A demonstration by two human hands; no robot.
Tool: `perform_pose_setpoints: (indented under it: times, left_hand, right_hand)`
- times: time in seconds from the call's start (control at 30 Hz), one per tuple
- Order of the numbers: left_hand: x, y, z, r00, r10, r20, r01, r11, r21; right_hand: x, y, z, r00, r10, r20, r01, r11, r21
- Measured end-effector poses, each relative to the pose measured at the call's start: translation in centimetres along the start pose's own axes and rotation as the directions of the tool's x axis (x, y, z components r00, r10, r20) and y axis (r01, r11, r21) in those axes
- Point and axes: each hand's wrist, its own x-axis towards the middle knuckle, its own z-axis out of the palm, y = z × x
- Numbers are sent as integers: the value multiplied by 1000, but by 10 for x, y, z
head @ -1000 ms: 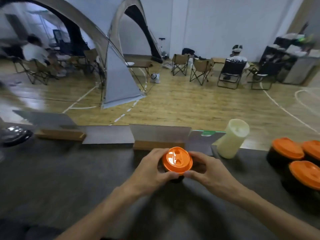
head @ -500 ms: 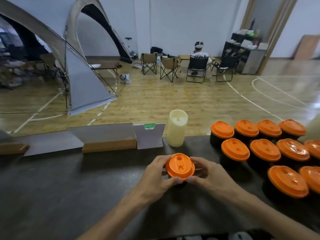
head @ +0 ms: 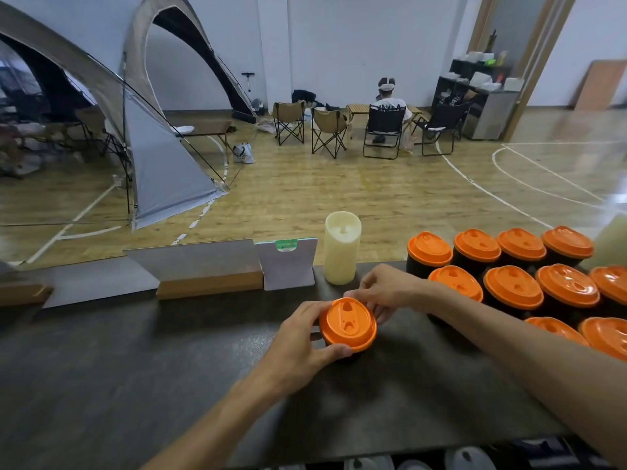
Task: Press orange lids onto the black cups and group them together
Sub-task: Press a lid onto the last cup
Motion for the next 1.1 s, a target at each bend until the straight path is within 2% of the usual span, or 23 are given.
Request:
perform_pose_setpoints:
  times: [0.1,0.2,0.33,0.47,0.57,0.83,1.0,1.1]
  left_hand:
    - [0,-2,2,1000,-2,-14,2,1000,-11]
    - [-1,-6,4,1000,5,-23,-5,1000,-27]
    - [-3,-6,4,999,23,-37,-24,999,-32]
    - [-4,-7,6,997,49,-56,-52,998,-48]
    - [-4,-9,8,995,63,-81,-68,996,-63]
    - [-4,-10,10,993,54,-101,-63,995,-81]
    - [-5,-7,9,997,18,-79,-25,996,-89]
    - [-10,-6,10,999,-27,-43,20,987,-161]
  right_hand:
    - [4,-3,-5,998,4,64,-1,999,-41]
    - [-1,5,-3,998,-27,58,25,999,31]
    - [-17,22,9,999,-40,1,38,960,276]
    - [-35,41,25,997,-74,9,58,840,539]
    - [-41,48,36,996,-75,46,27,761,648]
    - [-40,36,49,996,-91,-4,87,932,351]
    - [-42,33,53,990,-138,-35,142,968,208]
    - [-50,38,51,984,-164,-71,176,963,206]
